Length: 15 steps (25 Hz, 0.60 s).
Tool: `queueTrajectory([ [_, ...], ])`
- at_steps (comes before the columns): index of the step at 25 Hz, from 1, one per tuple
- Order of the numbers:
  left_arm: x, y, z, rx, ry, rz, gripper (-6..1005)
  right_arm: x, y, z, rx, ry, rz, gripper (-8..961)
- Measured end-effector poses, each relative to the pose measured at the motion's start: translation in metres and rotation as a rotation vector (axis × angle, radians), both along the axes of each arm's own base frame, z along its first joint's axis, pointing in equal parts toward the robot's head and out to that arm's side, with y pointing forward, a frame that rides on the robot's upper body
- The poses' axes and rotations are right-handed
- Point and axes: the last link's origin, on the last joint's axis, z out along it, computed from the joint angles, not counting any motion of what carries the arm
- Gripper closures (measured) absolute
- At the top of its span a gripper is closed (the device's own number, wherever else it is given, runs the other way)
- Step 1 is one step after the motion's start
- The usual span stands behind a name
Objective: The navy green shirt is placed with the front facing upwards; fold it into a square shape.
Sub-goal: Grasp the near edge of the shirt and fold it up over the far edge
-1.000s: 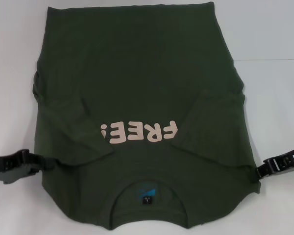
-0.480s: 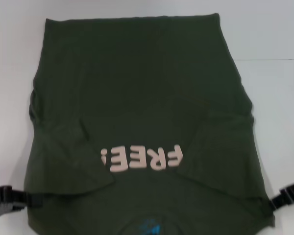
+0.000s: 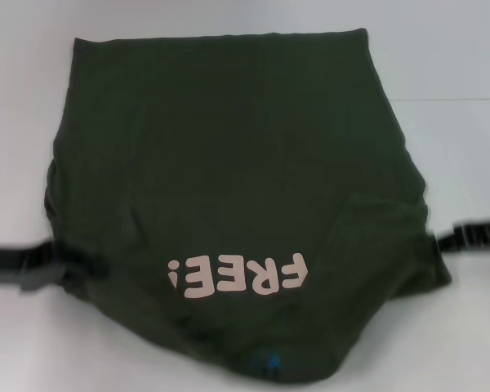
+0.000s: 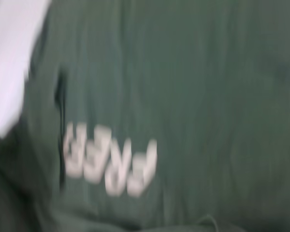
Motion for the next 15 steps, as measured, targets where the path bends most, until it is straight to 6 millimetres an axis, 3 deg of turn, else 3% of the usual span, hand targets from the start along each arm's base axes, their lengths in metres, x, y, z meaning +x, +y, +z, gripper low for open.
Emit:
queueTrajectory([
  [9, 0.034, 0.090, 0.003, 0.215, 0.139, 0.000, 958, -0.016, 0.043, 0.005, 0.267, 0.053, 0.000, 934],
  [15, 0.037, 0.123, -0.003, 0.341, 0.286, -0.003, 957, -0.016, 0.070, 0.002, 0.442, -0.017, -0.019, 933],
])
